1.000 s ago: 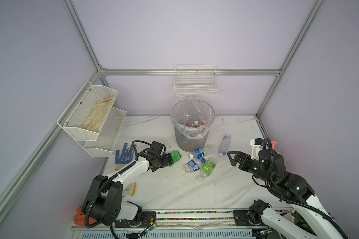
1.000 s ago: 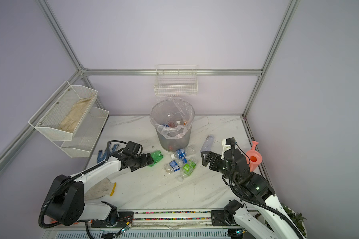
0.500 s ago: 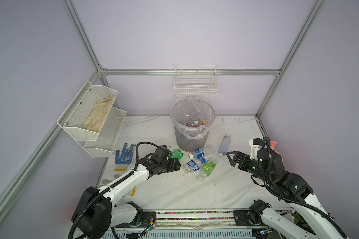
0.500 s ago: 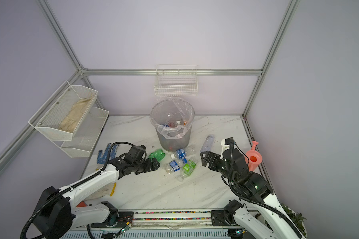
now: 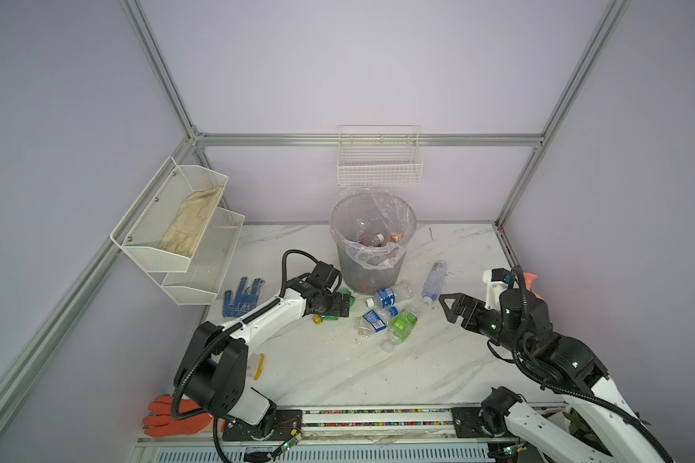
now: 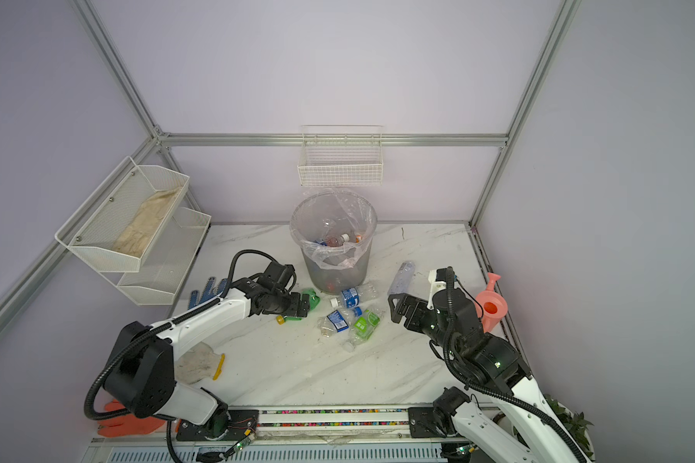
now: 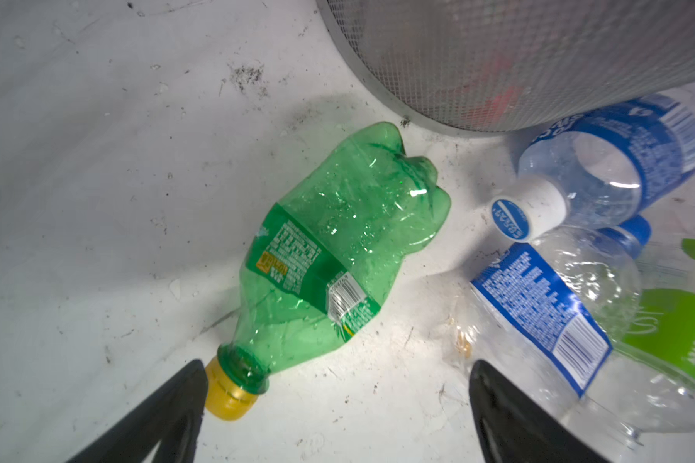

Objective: Throw the plastic bottles in the bin

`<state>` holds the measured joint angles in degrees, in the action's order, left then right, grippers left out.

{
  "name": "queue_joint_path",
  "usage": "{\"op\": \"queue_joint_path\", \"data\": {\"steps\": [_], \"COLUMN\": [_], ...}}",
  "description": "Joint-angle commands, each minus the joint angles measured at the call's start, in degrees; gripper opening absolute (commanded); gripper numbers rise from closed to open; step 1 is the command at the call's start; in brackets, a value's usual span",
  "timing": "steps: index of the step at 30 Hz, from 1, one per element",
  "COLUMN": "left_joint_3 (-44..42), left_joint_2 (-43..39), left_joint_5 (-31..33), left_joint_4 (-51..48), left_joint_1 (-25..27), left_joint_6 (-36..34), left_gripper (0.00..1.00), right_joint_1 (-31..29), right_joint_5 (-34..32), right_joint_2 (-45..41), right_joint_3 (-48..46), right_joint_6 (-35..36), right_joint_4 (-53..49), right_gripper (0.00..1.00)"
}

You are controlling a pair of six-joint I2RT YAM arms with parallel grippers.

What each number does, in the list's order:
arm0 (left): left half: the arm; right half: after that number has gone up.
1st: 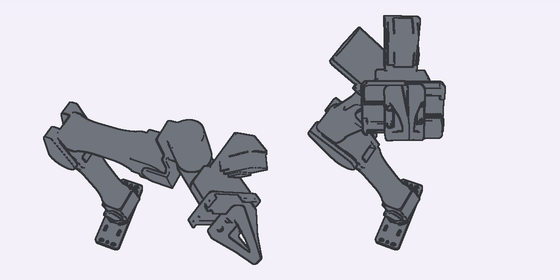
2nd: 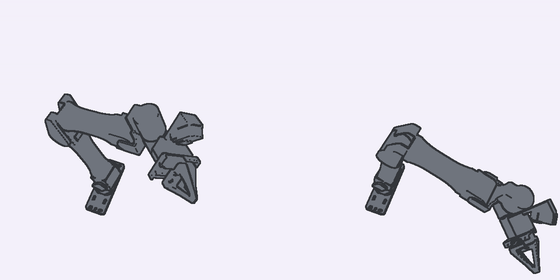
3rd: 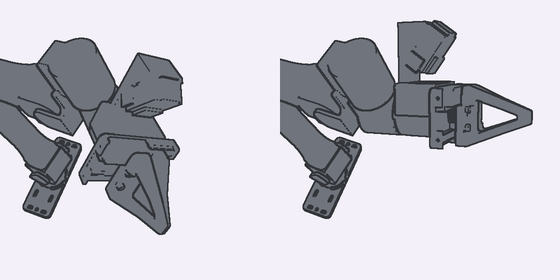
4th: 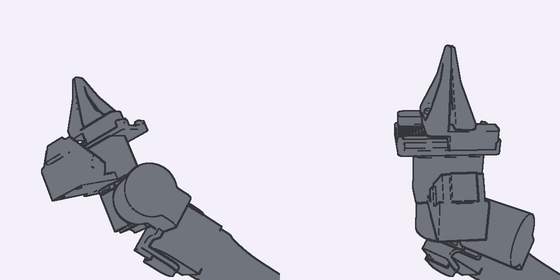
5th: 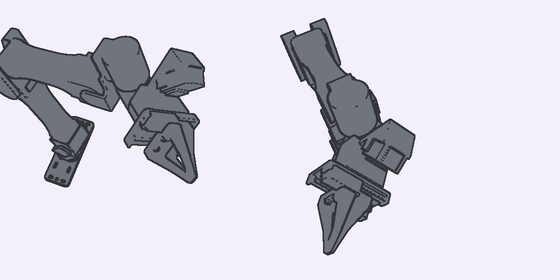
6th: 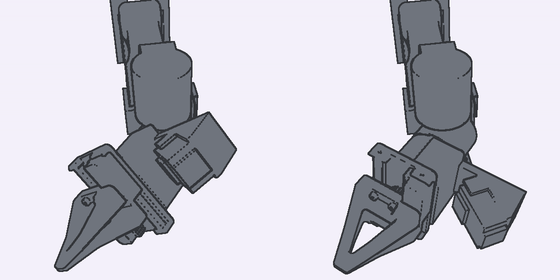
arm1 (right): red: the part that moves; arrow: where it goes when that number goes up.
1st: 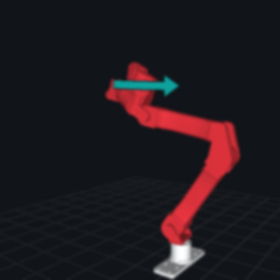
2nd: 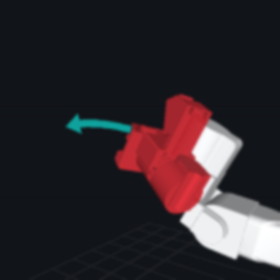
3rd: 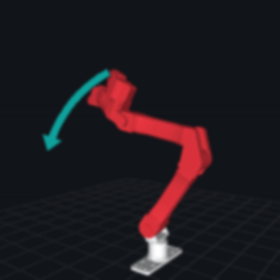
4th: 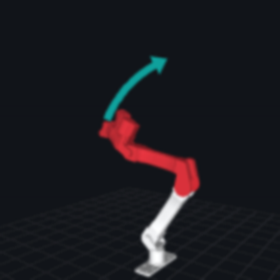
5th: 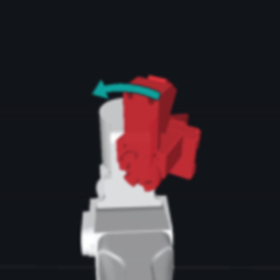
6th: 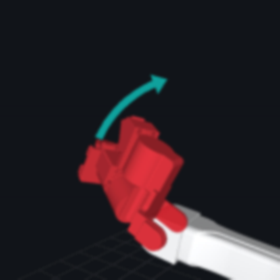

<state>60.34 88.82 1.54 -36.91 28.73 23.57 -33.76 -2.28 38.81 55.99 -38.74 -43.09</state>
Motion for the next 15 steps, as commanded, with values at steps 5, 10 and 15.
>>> {"op": "queue_joint_path", "data": {"steps": [5, 10, 15], "left_joint_3": [10.2, 12.3, 14.1], "left_joint_2": [7.3, 10.9, 14.7], "left_joint_5": [1.0, 1.0, 0.8], "left_joint_4": [-3.4, -4.0, -5.2], "left_joint_1": [-0.8, -0.9, -0.9], "left_joint_6": [-8.2, -9.8, -10.2], "left_gripper": [1.00, 1.00, 1.00], "right_joint_1": [0.0, 0.0, 0.0], "right_joint_5": [-0.3, -0.3, -0.3], "right_joint_2": [-0.3, -0.2, -0.2], "right_joint_3": [0.9, 0.7, 0.4], "right_joint_6": [1.1, 1.3, 1.2], "right_joint_4": [-0.2, -0.1, -0.1], "right_gripper": [0.97, 0.97, 0.97]}}
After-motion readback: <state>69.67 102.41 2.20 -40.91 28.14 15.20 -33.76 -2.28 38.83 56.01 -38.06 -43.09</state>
